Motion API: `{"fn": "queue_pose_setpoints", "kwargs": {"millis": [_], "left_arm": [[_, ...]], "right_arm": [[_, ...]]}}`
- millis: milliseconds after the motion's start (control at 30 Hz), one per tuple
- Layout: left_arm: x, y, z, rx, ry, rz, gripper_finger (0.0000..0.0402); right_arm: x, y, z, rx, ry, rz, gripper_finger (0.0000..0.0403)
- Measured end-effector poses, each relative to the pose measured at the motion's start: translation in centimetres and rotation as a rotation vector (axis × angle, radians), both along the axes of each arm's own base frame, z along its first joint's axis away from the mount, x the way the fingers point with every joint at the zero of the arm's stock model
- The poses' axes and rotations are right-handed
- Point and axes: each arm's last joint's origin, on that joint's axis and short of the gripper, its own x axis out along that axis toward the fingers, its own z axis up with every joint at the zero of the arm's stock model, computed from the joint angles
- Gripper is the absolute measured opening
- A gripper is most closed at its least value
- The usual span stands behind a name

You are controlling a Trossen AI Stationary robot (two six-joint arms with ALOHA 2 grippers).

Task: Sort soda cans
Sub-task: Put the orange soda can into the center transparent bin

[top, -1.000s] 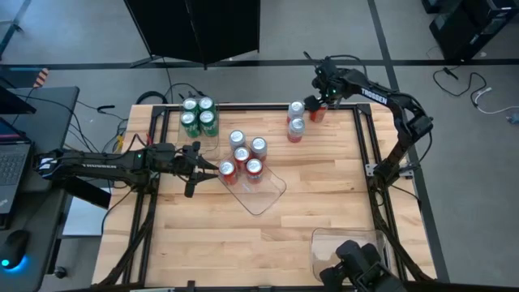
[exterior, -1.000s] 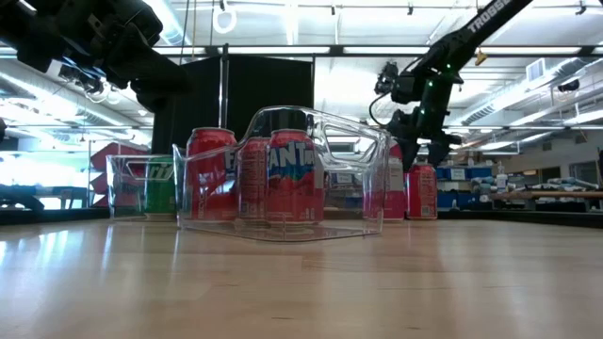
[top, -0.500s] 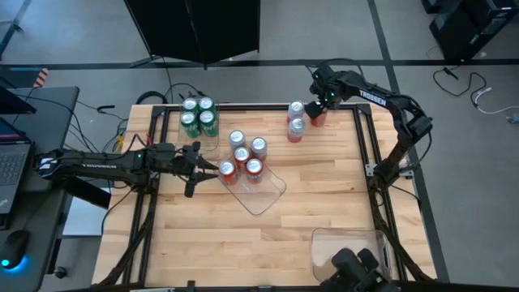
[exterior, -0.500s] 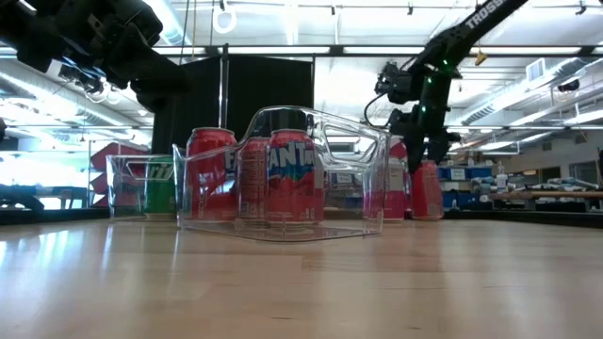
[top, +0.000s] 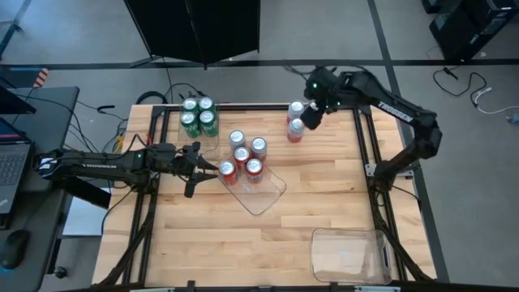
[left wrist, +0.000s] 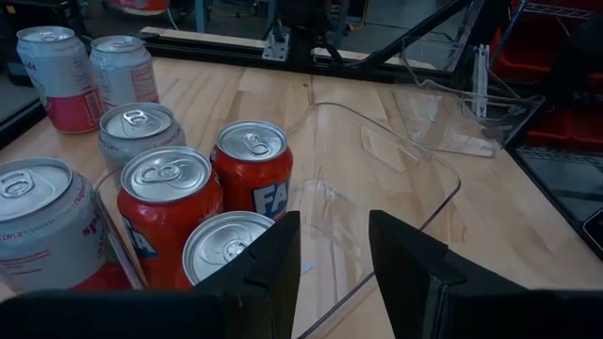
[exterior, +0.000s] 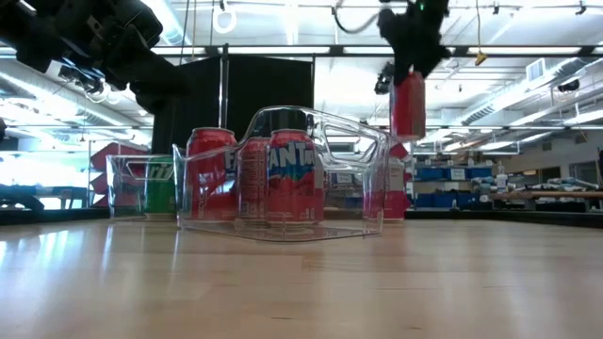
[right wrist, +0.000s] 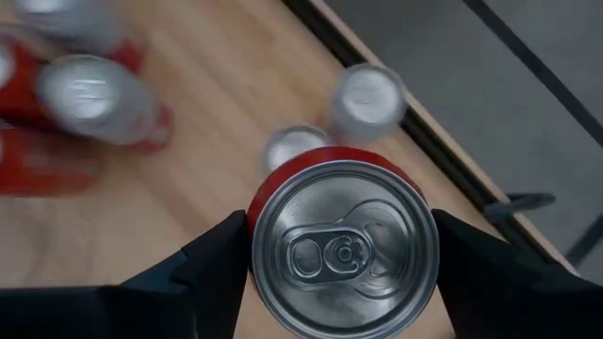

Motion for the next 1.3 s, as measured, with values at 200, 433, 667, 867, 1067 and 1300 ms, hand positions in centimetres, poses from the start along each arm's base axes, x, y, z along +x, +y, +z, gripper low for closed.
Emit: {"fn": "queue_pose_setpoints", "kwargs": {"millis": [200,433,667,867,1067,1300], "left_arm": [[0.0,0.0,0.0,-0.006,0.0,0.002,0.0131],[0.0,0.0,0.0,-0.007,0.001,0.003,0.0131],[0.0,0.0,0.0,-0.015,-0.003,0.005,0.0131],[0.0,0.0,0.0,-0.024,0.003,0.013,0.0131],[0.0,0.0,0.0,-0.024,0.003,0.013,0.0131],[0.0,0.0,0.0,-0.024,0.003,0.013,0.0131]], "right_arm": [[1.8,4.7,1.9,-0.027,-0.059,0.098,0.0274],[4.3,9.8,1.9,-0.008,-0.15,0.23,0.0274],[9.4,14.2,0.2,0.024,-0.273,0.401,0.0274],[14.3,16.1,-2.1,0.009,-0.255,0.495,0.0274],[18.0,16.7,-3.3,-0.015,-0.22,0.562,0.0274],[20.5,16.9,-6.0,-0.01,-0.115,0.592,0.0274]]}}
